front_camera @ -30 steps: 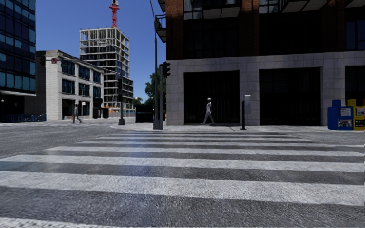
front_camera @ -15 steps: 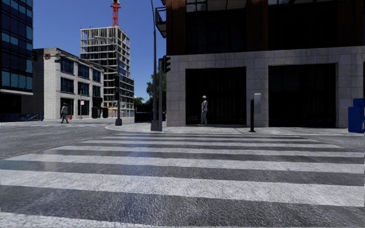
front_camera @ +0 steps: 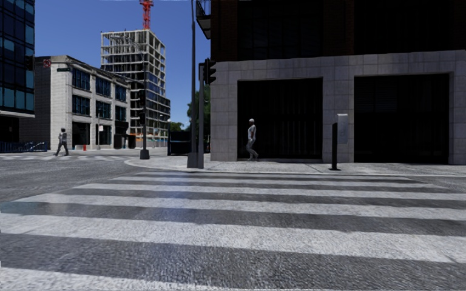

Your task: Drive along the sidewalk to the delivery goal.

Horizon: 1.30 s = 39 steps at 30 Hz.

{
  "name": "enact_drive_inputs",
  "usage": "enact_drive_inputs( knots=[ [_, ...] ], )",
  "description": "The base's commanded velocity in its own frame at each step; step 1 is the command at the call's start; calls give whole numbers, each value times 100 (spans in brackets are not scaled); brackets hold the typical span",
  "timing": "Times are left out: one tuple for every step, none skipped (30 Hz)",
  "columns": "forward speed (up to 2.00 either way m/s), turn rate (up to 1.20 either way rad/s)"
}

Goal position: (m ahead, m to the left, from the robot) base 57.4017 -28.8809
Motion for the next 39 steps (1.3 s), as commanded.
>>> enact_drive_inputs(
  knots=[
    [200,0],
    [200,0],
    [200,0],
    [200,0],
    [200,0],
    [200,0],
    [200,0],
    [200,0],
    [200,0],
    [200,0],
    [200,0],
    [200,0],
    [200,0],
    [200,0],
    [200,0],
    [200,0],
    [200,0],
    [200,0],
    [200,0],
    [200,0],
    [200,0],
    [200,0],
    [200,0],
    [200,0],
    [200,0],
    [200,0],
    [200,0],
    [200,0],
    [200,0],
    [200,0],
    [200,0],
    [200,0],
    [200,0],
    [200,0],
    [200,0],
    [200,0],
    [200,0],
    [200,0],
    [200,0]
  ],
)
